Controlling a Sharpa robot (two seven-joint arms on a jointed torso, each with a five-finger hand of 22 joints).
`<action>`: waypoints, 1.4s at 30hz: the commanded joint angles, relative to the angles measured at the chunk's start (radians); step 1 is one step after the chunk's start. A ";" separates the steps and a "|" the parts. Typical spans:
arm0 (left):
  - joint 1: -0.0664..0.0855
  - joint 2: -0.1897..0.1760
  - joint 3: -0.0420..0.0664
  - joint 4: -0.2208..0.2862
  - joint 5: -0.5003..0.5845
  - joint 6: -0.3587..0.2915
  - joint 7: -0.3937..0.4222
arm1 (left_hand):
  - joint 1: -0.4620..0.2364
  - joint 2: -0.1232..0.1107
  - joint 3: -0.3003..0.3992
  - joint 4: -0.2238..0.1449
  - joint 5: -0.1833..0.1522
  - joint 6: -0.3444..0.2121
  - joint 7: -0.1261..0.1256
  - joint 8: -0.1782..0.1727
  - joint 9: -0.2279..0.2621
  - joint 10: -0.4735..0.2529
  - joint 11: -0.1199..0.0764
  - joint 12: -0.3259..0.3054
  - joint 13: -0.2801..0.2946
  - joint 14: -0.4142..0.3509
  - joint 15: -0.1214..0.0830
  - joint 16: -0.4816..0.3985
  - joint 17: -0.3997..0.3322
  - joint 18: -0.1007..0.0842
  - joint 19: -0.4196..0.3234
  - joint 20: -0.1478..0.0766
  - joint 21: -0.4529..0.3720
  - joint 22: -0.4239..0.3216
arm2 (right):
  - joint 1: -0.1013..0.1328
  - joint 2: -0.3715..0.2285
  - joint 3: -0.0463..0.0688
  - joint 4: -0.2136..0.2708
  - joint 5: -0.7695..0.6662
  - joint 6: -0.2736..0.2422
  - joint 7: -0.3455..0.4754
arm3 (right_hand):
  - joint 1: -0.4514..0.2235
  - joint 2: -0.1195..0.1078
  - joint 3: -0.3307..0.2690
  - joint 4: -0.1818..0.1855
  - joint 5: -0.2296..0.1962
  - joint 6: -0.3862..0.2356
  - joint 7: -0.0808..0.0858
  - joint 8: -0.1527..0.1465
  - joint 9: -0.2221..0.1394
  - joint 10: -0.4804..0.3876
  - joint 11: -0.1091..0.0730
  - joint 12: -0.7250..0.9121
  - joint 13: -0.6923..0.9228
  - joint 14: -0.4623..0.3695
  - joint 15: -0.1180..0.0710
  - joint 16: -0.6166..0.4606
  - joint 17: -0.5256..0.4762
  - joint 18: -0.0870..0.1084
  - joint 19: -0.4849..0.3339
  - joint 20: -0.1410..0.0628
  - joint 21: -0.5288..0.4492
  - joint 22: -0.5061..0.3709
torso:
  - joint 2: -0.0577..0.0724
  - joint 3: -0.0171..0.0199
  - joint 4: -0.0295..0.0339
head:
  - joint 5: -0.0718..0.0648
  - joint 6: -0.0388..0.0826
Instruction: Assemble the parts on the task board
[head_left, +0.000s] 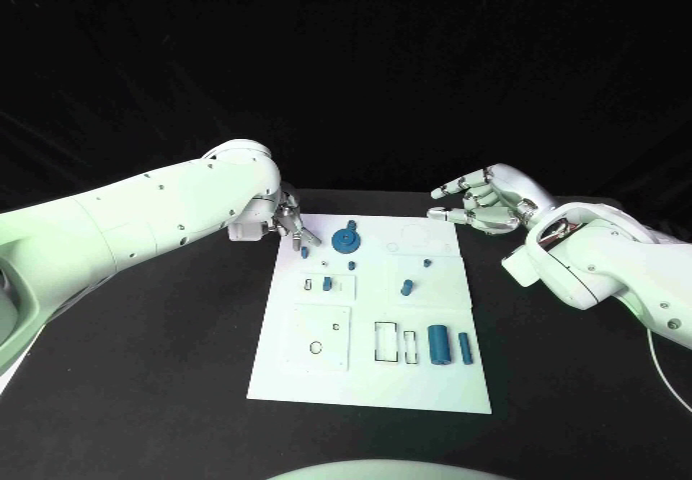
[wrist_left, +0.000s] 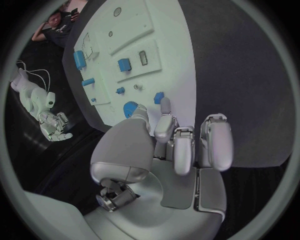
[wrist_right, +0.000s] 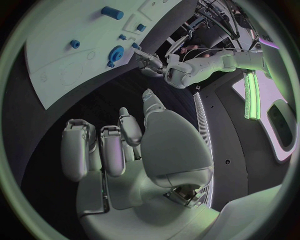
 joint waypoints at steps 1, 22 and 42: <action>-0.003 0.003 -0.001 -0.004 -0.007 0.028 0.011 | 0.004 -0.006 -0.004 -0.001 -0.002 -0.009 -0.001 0.005 0.002 -0.005 -0.005 0.001 -0.001 0.107 -0.003 0.003 0.263 0.009 -0.004 -0.004 -0.004 0.046 | -0.001 0.001 0.000 0.001 -0.001 0.009 0.004 | 0.000 0.008 -0.005 0.001 0.004 0.007 -0.002 0.001 0.001 0.002 0.000 0.004 0.001 0.076 -0.003 -0.003 0.126 0.013 -0.005 0.000 -0.005 0.001 | 0.000 -0.0006 -0.0002 | 0.001 0.000; -0.011 0.008 -0.002 -0.016 -0.007 0.028 0.017 | 0.036 0.002 0.006 -0.006 -0.001 -0.023 -0.001 0.019 0.023 -0.006 -0.006 0.002 0.000 0.107 -0.003 0.003 0.263 0.009 -0.004 -0.004 -0.005 0.047 | -0.001 0.000 0.000 0.001 -0.001 0.009 0.004 | 0.002 0.010 -0.007 0.001 0.005 0.007 -0.003 0.001 0.001 0.002 -0.001 0.004 0.000 0.075 -0.003 -0.004 0.125 0.013 -0.005 0.000 -0.005 0.000 | 0.000 0.0005 -0.0003 | 0.002 -0.002; -0.014 0.014 -0.001 -0.015 -0.003 0.003 0.028 | 0.144 0.036 0.081 -0.033 -0.002 -0.050 -0.004 0.037 0.057 -0.010 -0.009 0.000 -0.005 0.107 -0.006 0.003 0.263 0.009 -0.004 -0.007 -0.008 0.049 | -0.001 0.001 0.000 0.001 -0.001 0.011 0.003 | 0.002 0.010 -0.007 0.001 0.005 0.007 -0.003 0.001 0.001 0.002 -0.001 0.004 0.000 0.075 -0.003 -0.004 0.125 0.013 -0.005 0.000 -0.005 0.000 | 0.000 0.0005 0.0000 | 0.003 -0.005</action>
